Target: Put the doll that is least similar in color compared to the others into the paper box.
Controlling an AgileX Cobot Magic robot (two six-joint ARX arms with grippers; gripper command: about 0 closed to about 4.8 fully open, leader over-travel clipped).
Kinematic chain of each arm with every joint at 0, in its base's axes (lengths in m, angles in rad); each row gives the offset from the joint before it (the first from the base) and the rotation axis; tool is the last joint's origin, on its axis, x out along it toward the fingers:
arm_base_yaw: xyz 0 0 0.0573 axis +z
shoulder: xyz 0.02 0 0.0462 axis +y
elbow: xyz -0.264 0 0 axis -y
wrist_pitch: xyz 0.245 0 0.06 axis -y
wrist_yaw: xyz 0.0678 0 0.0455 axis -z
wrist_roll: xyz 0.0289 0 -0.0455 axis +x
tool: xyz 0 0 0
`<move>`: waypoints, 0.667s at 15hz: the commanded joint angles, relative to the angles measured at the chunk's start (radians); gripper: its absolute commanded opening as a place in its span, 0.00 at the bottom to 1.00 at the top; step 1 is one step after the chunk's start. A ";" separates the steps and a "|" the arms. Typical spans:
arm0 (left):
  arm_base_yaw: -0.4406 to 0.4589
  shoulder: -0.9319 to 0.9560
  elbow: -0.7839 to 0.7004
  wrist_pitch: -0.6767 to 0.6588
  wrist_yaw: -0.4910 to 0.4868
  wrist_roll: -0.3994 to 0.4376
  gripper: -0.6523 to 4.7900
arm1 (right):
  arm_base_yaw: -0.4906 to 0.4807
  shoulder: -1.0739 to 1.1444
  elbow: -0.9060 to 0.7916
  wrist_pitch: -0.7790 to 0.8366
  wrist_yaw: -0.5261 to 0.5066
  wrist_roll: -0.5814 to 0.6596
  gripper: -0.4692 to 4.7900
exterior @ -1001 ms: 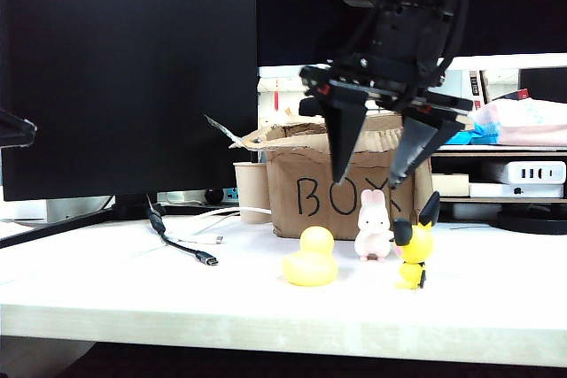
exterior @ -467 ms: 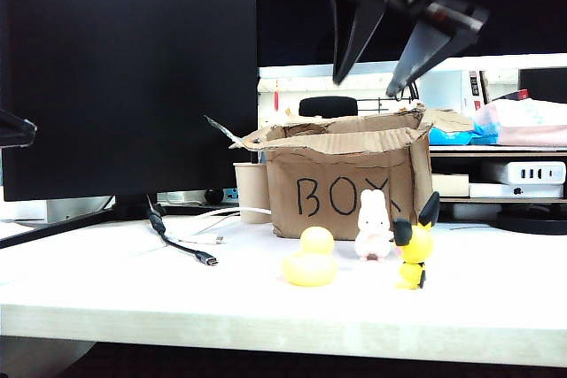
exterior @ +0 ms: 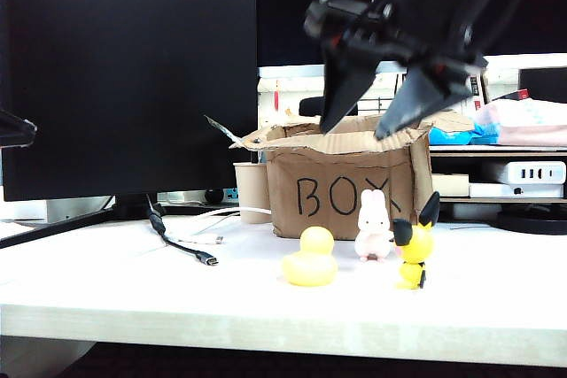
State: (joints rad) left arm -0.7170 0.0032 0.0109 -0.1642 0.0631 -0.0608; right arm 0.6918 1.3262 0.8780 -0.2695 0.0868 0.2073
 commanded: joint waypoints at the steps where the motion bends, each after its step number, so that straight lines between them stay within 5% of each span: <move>1: 0.000 0.000 -0.002 -0.013 0.002 0.001 0.11 | 0.000 -0.002 -0.046 0.079 0.060 0.029 0.71; 10: 0.000 0.000 -0.002 -0.013 0.002 0.001 0.11 | -0.025 0.116 -0.051 0.156 0.136 0.055 0.67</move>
State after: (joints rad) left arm -0.7170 0.0032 0.0109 -0.1642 0.0628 -0.0605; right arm 0.6643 1.4364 0.8249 -0.1352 0.2001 0.2550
